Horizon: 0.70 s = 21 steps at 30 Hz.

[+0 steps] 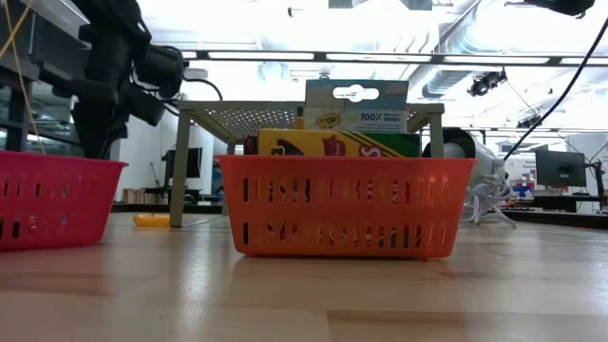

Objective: Pick & Place Office Desk Supplies
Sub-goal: Put the violet spring keychain into the red bin

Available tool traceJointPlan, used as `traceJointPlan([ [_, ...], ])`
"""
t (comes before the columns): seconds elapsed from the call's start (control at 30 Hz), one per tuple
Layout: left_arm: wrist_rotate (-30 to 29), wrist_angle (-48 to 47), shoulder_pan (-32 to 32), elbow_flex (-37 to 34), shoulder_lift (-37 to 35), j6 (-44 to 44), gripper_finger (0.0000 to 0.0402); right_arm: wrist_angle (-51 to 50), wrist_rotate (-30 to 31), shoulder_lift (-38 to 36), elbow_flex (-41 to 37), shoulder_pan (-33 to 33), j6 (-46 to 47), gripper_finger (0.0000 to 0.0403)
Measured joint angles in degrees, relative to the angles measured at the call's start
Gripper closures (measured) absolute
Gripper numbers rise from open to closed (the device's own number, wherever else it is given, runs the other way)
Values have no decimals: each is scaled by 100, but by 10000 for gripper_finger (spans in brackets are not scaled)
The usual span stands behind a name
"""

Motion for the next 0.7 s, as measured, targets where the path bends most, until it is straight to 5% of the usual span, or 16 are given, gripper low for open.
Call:
traceJointPlan([
  [0.7, 251, 109, 698, -503, 15, 689, 295, 2, 0, 0, 0, 0, 1, 252],
])
